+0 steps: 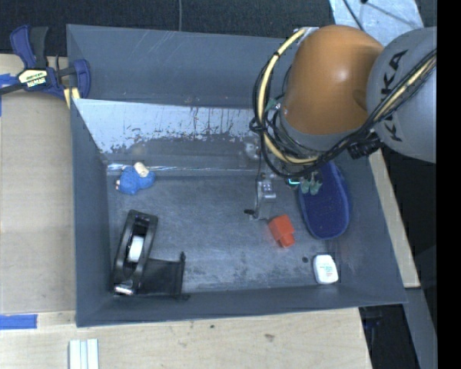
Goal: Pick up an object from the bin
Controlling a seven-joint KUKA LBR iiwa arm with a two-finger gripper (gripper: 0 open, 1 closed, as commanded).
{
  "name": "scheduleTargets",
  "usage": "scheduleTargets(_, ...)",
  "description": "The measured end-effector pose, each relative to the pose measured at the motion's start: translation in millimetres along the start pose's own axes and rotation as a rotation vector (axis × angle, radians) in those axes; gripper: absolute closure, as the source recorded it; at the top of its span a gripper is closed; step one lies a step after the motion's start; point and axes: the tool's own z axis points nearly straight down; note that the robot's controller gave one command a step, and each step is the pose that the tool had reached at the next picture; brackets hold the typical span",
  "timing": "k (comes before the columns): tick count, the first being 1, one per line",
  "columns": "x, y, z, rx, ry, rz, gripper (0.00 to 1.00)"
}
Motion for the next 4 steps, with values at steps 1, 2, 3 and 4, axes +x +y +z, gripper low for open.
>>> scheduleTargets(1, -30.6, -72.1, 39.6, 0.001, -0.007, -0.048, 0.0)
scheduleTargets(2, 3.1, -128.5, 136.2, 0.0, 0.0, 0.002, 0.0)
scheduleTargets(3, 64.2, -142.6, 146.5, 0.001, -0.002, -0.127, 0.0)
scheduleTargets(4, 81.9, -190.8, 145.1, 0.003, -0.009, -0.215, 0.0)
